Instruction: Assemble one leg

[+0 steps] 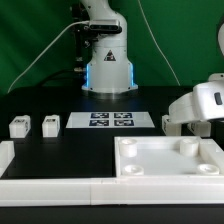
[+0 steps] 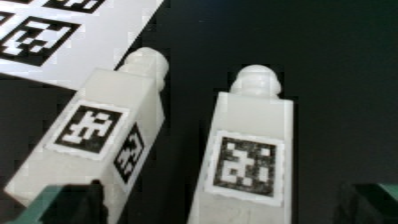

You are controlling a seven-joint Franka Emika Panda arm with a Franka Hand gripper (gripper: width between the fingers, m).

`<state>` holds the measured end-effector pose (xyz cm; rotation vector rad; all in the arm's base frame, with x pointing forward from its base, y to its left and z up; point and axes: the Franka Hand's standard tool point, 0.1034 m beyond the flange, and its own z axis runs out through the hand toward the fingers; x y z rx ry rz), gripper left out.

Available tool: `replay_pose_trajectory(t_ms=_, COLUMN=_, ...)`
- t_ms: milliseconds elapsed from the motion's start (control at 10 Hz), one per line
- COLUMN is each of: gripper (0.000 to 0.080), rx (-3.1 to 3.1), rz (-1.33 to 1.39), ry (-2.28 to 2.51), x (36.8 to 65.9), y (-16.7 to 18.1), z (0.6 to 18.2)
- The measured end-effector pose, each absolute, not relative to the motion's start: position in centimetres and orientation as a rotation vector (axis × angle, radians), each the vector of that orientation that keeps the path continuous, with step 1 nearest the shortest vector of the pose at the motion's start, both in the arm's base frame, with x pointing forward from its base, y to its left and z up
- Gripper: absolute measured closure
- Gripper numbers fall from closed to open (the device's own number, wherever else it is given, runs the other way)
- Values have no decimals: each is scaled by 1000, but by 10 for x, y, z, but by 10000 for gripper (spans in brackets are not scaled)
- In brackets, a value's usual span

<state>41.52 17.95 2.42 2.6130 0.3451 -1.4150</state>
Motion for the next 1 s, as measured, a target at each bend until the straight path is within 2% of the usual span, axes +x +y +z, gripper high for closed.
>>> replay_pose_trajectory(t_ms=1000, gripper=150, rx=2622, rz=-1401, ry=350, x=410, y=181, z=6)
